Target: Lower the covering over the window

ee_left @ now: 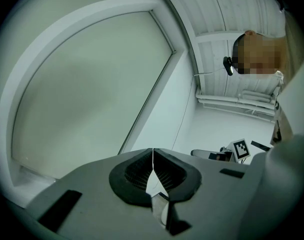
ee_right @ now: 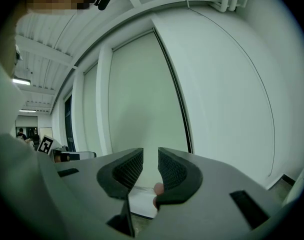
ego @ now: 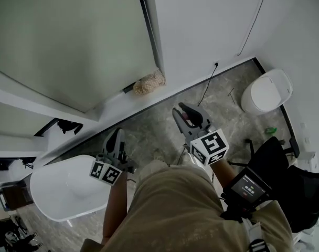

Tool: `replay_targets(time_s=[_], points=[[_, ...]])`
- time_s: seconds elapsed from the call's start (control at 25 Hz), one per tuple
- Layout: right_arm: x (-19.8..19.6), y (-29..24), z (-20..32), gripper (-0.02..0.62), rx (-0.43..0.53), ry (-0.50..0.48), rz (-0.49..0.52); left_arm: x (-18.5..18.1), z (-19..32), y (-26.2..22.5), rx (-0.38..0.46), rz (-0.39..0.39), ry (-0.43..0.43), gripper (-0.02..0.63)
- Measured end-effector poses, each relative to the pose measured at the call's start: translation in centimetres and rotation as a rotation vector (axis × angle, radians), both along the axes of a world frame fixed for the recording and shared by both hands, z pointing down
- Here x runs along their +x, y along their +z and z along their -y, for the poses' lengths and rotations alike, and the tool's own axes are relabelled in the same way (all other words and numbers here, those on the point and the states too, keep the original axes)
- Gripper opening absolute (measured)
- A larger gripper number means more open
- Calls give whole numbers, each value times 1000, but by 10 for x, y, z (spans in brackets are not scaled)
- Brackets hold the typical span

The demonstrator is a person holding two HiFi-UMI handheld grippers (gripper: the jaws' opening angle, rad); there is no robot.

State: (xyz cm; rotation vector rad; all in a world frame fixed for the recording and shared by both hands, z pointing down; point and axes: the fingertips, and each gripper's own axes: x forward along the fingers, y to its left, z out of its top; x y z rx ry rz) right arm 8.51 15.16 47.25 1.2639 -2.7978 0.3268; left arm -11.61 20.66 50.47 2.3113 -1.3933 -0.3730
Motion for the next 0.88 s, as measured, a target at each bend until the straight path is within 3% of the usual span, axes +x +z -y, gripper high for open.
replay_targets(time_s=[0.28,0.48,0.64,0.88], points=[[3,-8,10,97,15,33,-6,2,12,-1,0,-8,33,20],[-59,-7,-12,97,40,54,-23,-63,-6,8,18,-21,49,20],[-51,-6,0,97,41,75,-24,-55,8,10,25,-24,70,20],[-95,0,-7,97,45,95,-36,-97,6,23,28,-37,97,20]])
